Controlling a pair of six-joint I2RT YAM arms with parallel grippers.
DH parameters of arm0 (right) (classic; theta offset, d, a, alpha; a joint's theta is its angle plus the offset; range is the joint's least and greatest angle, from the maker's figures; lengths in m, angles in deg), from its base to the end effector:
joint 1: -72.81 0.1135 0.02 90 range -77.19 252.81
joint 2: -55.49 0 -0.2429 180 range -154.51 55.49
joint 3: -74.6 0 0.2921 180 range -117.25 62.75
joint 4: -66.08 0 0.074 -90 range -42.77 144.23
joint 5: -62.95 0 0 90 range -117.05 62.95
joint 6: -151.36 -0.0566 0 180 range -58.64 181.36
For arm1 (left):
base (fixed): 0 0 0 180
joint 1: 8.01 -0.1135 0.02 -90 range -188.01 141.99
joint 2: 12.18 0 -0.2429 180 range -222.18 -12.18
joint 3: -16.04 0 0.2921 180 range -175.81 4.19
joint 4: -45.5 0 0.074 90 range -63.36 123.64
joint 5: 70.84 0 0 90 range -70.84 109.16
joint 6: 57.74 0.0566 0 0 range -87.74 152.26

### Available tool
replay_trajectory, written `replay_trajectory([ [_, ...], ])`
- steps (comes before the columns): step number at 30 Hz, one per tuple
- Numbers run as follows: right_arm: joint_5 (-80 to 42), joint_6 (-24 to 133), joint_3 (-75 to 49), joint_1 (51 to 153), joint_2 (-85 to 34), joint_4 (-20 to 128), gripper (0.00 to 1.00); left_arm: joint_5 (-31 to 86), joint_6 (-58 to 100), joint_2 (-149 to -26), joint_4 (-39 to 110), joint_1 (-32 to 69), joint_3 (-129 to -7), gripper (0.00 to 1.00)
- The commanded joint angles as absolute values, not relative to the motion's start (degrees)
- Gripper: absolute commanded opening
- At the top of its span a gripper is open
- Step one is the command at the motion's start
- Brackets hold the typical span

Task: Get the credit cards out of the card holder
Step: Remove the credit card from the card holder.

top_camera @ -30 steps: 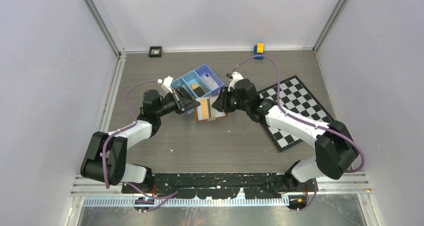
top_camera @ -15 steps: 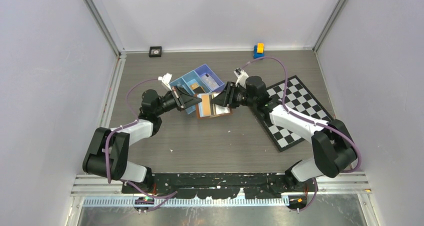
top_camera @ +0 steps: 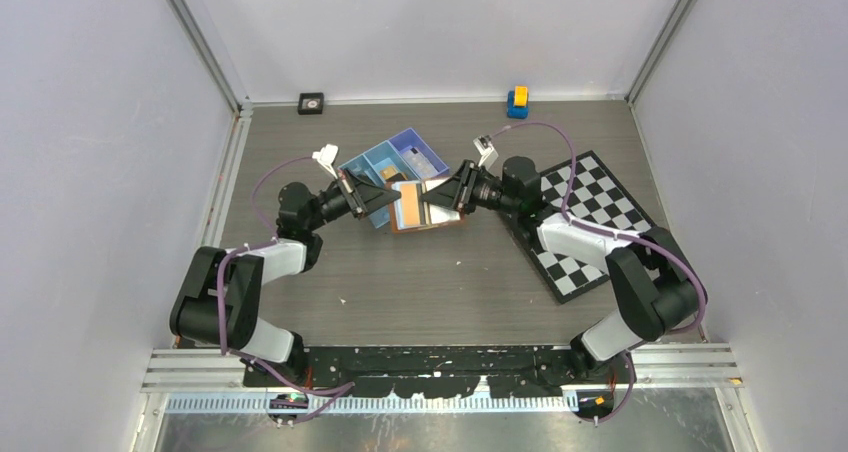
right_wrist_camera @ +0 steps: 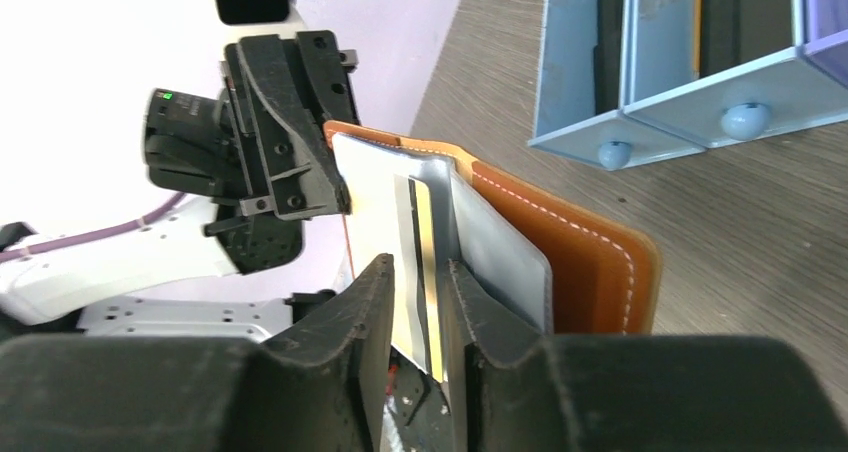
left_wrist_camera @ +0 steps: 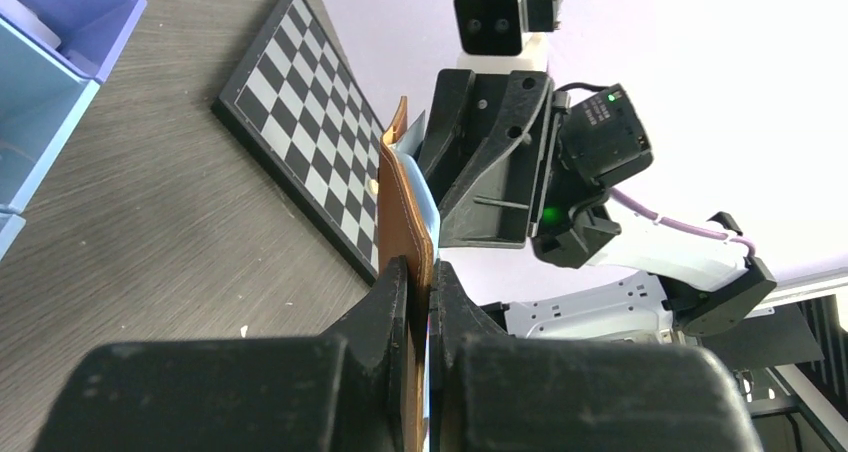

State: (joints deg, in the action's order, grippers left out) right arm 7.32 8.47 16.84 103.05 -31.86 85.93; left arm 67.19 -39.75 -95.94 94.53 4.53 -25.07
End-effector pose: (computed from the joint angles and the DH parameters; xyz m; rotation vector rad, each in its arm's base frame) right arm 0.3137 0.2199 0.1915 -0.1143 1.9898 1.5249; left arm 0.3028 -0.1105 0.1695 -0.1015 1.7841 -1.7303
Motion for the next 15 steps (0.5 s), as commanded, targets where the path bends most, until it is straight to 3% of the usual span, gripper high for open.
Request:
replay_trajectory([
  [1, 12.50, -0.76, 19.50, 102.45, -32.86, 102.81, 0.26, 68.91, -42.57, -96.81, 103.14, 4.34, -24.93, 0.00],
  [8, 13.73, -2.74, 20.11, 101.95, -33.19, 107.09, 0.19, 68.82, -42.74, -97.91, 103.93, 4.14, -24.73, 0.00],
  [15, 14.30, -2.84, 19.54, 102.36, -34.43, 107.40, 0.21, 68.95, -42.85, -98.28, 104.38, 4.20, -24.68, 0.00],
])
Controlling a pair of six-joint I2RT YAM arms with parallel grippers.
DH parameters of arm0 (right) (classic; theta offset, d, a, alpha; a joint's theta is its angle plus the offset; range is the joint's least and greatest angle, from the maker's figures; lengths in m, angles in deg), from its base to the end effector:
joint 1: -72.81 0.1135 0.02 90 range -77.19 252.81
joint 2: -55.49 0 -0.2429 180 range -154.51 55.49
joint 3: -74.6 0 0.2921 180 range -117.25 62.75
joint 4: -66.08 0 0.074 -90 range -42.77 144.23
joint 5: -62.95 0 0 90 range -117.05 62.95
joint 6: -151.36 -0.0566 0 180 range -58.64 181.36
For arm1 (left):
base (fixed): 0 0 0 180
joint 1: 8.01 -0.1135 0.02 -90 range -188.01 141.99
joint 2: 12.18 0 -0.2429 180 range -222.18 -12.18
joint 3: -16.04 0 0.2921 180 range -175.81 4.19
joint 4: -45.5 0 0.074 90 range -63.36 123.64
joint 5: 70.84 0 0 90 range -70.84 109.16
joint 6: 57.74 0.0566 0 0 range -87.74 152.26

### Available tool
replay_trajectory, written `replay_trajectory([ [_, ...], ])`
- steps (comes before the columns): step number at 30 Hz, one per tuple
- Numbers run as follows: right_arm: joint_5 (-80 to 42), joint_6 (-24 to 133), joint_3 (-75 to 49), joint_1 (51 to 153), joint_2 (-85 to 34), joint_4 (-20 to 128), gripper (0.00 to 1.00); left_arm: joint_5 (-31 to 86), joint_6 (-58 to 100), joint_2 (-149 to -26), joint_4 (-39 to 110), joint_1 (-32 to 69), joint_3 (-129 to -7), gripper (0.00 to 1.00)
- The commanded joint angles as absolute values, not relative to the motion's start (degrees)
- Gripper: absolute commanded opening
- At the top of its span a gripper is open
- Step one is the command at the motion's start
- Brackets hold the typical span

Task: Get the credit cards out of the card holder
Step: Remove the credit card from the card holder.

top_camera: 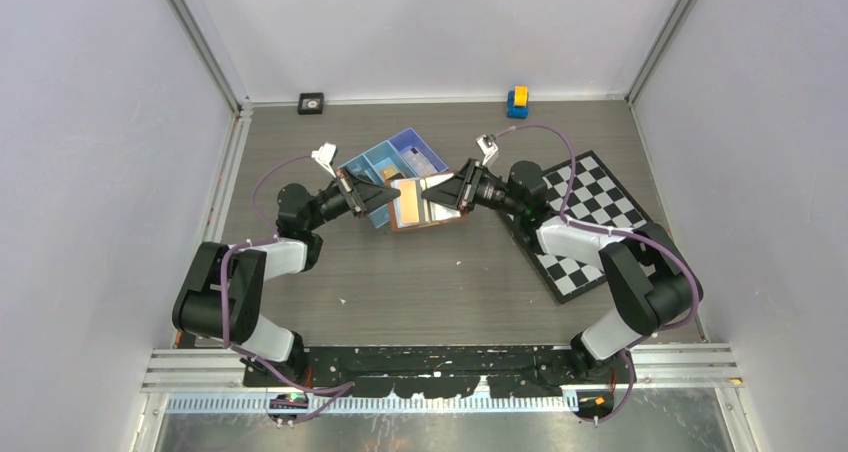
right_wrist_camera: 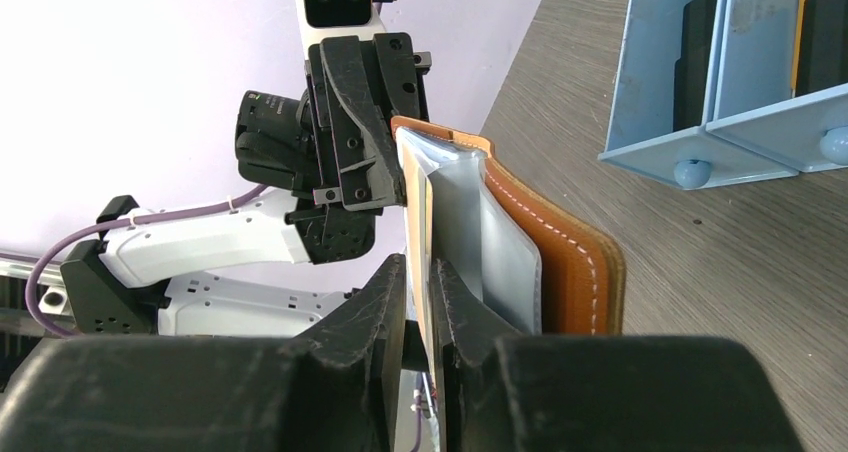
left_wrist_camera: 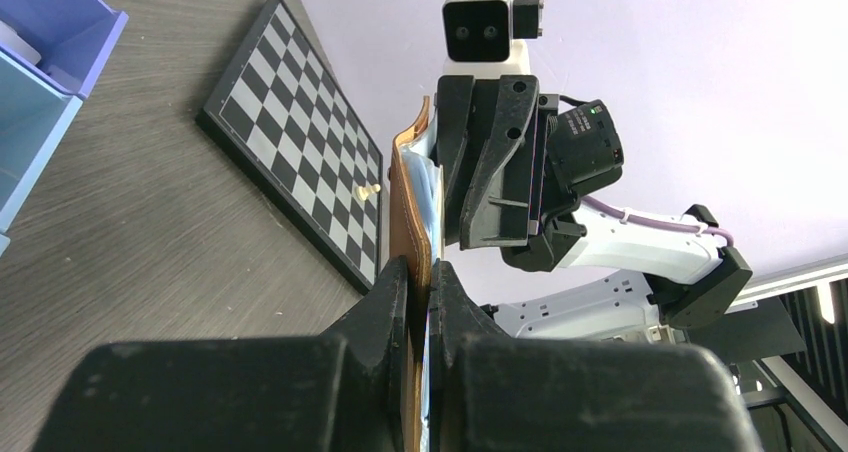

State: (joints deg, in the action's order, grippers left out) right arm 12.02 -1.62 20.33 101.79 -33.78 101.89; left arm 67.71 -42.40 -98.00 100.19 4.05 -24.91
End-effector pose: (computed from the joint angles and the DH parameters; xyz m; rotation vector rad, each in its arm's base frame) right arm 0.3100 0.2125 0.1905 -0.0910 1.8667 1.7162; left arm 0.3032 -0.1082 0.1687 -0.0950 1.7434 -1.7599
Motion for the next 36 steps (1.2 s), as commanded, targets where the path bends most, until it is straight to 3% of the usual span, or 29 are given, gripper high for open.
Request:
replay_trajectory([
  [1, 14.59, -3.06, 19.38, 102.49, -34.78, 107.51, 0.21, 68.99, -42.89, -98.23, 104.59, 4.22, -24.72, 0.00],
  [5, 14.69, -3.83, 19.02, 102.76, -35.56, 108.00, 0.19, 68.95, -42.62, -98.12, 104.51, 4.21, -24.68, 0.00],
  [11, 12.88, -2.47, 19.73, 102.47, -33.58, 105.78, 0.01, 68.56, -41.75, -97.55, 103.07, 4.08, -24.51, 0.00],
  [27, 7.74, 1.22, 22.18, 98.93, -28.87, 99.25, 0.01, 67.11, -40.70, -94.28, 101.29, 0.73, -22.25, 0.00],
  [36, 0.63, 9.07, 23.22, 98.60, -21.60, 89.71, 0.00, 62.30, -25.85, -83.70, 77.90, 0.12, -22.89, 0.00],
])
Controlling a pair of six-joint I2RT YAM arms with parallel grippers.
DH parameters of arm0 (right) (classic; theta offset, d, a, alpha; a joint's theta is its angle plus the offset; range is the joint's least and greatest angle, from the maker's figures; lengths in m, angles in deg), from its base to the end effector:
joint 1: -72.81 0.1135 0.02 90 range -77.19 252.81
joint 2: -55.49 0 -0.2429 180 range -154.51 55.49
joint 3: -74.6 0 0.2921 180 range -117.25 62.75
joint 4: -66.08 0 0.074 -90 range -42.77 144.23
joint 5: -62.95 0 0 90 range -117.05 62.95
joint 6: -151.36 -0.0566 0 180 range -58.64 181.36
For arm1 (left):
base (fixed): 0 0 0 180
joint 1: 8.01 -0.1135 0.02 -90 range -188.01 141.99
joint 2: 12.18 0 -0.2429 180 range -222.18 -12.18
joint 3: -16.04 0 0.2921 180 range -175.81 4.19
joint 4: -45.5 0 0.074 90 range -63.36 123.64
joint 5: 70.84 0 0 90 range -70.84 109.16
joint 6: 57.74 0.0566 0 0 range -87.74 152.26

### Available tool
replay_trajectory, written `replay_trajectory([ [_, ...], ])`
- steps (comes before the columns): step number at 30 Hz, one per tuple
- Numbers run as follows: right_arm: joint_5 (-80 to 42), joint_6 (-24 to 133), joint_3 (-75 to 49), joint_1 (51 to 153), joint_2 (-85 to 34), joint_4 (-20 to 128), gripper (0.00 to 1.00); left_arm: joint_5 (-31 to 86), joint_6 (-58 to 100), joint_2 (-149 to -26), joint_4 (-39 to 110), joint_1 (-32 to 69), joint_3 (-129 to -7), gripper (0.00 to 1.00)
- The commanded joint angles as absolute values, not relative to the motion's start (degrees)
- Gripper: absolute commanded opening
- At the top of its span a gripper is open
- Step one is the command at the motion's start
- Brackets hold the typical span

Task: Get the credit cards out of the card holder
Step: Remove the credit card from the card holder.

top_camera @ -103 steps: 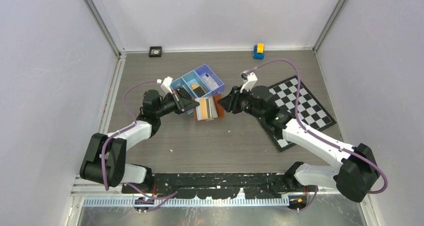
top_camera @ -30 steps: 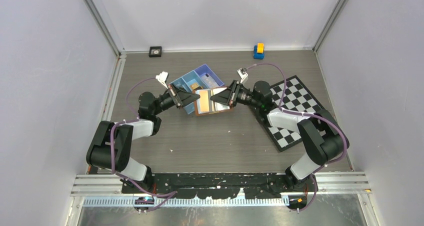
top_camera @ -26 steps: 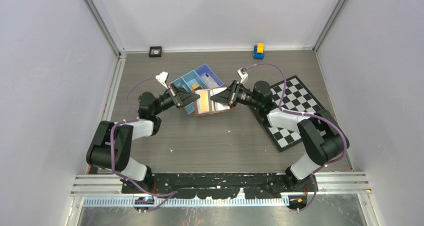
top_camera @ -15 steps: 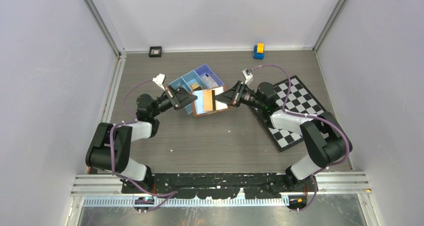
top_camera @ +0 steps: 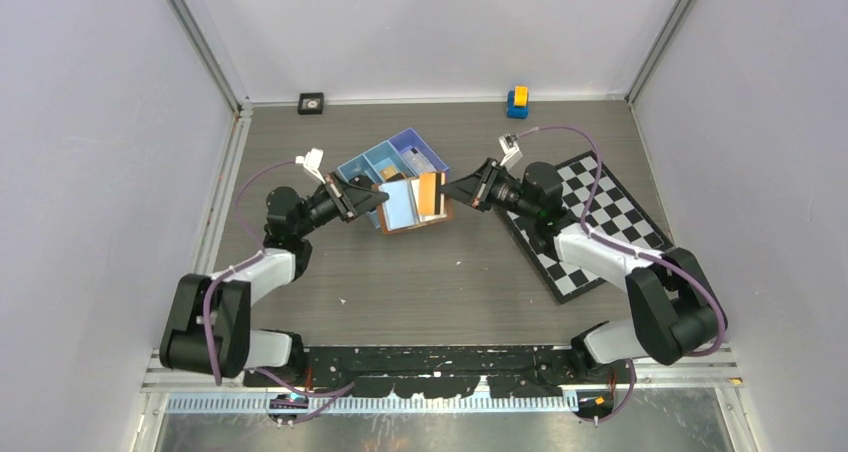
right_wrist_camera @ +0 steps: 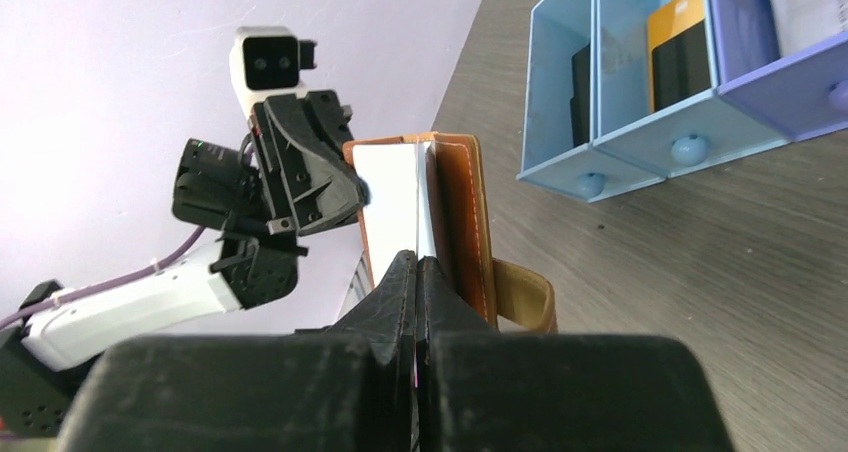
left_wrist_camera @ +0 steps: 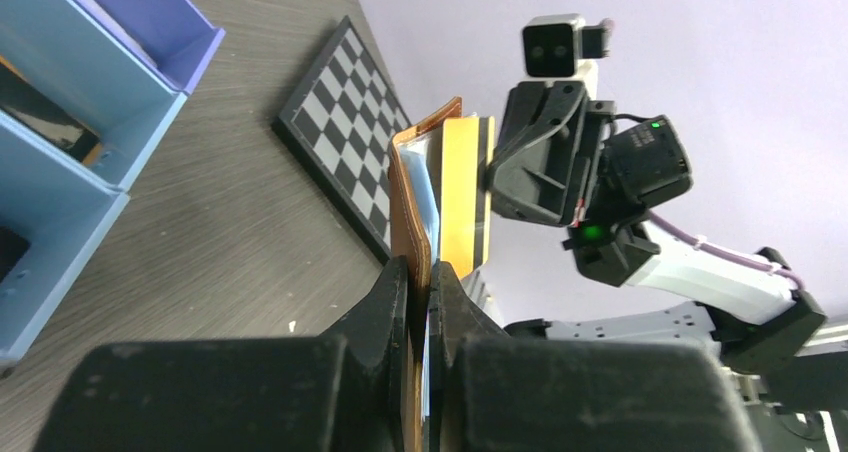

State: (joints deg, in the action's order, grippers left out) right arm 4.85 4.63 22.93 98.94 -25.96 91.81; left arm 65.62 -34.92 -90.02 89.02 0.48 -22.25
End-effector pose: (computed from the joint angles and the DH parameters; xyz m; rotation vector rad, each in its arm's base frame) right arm 0.3093 0.1850 0.2000 0.0128 1.8781 1.5078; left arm 0.2974 -0.0859 0.1728 -0.1435 1.7683 -1.6060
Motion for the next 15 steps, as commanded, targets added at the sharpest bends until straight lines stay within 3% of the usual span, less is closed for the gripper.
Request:
replay_trajectory([
  [1, -0.21, 9.58, 23.54, 98.66, -20.88, 89.11, 0.00, 61.17, -23.81, -81.97, 74.70, 0.08, -23.02, 0.00],
  [15, -6.88, 13.14, 24.63, 98.57, -15.88, 85.08, 0.01, 42.96, -12.02, -65.94, 51.17, 0.08, -22.79, 0.00],
])
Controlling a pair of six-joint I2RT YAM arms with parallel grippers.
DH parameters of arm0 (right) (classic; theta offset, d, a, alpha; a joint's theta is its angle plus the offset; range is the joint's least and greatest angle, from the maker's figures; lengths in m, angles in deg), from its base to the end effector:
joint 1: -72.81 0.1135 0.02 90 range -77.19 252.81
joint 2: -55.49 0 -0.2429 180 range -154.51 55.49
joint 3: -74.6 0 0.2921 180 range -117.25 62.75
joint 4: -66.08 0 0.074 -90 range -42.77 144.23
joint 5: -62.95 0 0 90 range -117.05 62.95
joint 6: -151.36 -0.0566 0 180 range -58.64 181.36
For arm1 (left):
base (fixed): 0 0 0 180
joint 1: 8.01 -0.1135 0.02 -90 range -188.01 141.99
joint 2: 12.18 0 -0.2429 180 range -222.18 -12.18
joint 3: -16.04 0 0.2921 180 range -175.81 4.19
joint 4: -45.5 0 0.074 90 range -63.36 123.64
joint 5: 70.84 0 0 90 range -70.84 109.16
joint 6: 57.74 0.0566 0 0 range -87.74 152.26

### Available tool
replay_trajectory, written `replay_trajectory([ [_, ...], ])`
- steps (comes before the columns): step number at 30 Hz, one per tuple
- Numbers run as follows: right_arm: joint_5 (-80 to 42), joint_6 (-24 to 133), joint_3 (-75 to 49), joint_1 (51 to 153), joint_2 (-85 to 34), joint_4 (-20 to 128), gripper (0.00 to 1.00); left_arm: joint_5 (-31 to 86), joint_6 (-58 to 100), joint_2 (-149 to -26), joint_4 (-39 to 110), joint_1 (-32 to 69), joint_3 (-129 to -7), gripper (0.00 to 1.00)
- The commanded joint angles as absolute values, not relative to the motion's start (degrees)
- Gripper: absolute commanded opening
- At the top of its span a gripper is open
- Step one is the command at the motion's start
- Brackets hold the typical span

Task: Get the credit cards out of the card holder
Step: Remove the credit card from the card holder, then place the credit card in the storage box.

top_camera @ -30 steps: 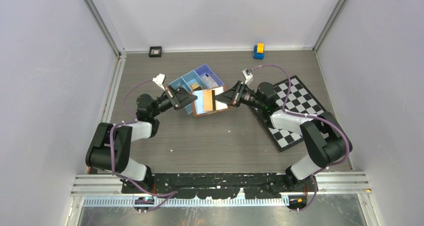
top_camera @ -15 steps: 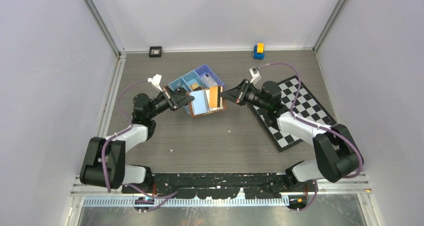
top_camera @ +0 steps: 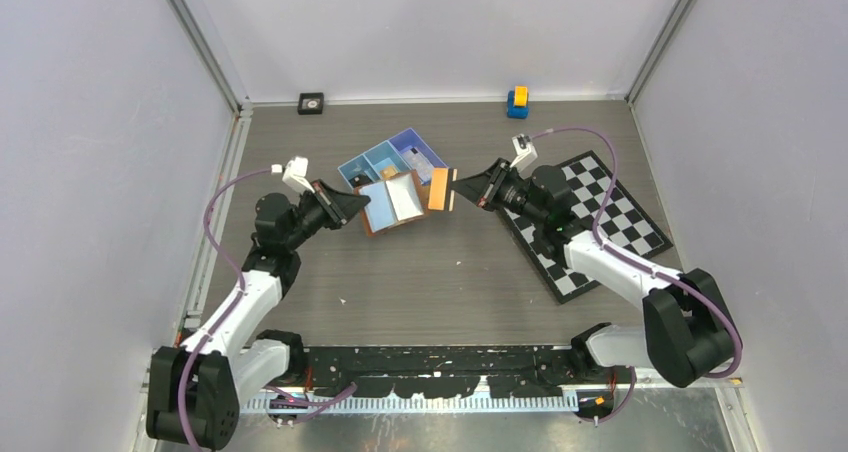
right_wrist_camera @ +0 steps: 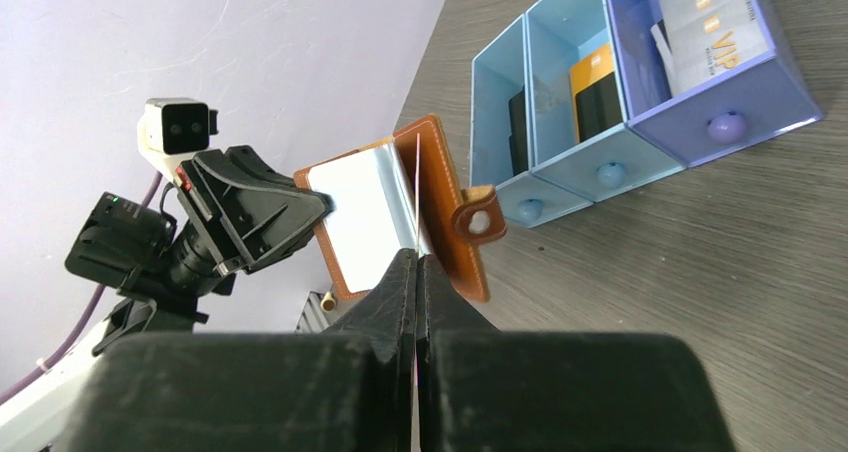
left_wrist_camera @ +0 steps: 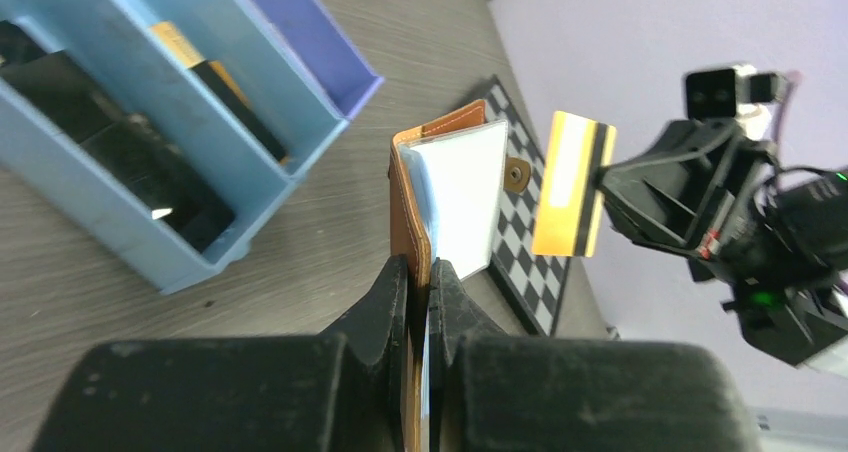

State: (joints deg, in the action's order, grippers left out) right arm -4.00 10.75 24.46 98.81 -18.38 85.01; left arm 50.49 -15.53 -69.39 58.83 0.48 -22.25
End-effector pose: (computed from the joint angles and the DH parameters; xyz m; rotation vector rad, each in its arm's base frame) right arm 0.3009 0.1714 0.2187 0.0539 1.8307 1.3141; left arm 0.2791 -0.0714 0.2111 -0.1687 1.7907 -1.1766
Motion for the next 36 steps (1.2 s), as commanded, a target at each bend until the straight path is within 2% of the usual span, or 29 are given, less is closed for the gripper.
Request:
replay_trajectory([
  [1, -7.40, 13.37, 24.61, 98.53, -15.49, 84.46, 0.01, 40.16, -11.88, -64.28, 49.48, 0.08, -22.81, 0.00],
  [5, -8.14, 14.34, 24.58, 98.56, -14.59, 83.23, 0.00, 33.53, -12.98, -59.47, 44.94, 0.08, -21.98, 0.00],
  [14, -8.85, 14.94, 23.91, 98.57, -15.18, 81.81, 0.01, 28.16, -16.30, -52.24, 51.27, 0.10, -15.26, 0.00],
  [17, -8.10, 15.18, 22.54, 98.53, -16.96, 81.04, 0.00, 25.98, -16.59, -49.98, 49.20, 0.08, -15.35, 0.00],
  [22, -4.35, 19.48, 16.28, 98.55, -22.69, 75.38, 0.01, 16.78, -20.88, -45.73, 40.80, 0.08, -15.57, 0.00],
  [27, -2.55, 22.61, 11.10, 98.48, -28.71, 72.01, 0.00, 16.58, -19.89, -42.90, 41.32, 0.08, -14.79, 0.00],
  [31, 4.35, 28.68, 0.89, 99.20, -36.10, 64.47, 0.00, 16.34, -19.54, -42.25, 40.53, 0.08, -14.98, 0.00],
  [36, 2.61, 37.95, -11.64, 100.67, -42.89, 50.96, 0.00, 17.10, -19.72, -41.62, 40.54, 0.09, -14.88, 0.00],
])
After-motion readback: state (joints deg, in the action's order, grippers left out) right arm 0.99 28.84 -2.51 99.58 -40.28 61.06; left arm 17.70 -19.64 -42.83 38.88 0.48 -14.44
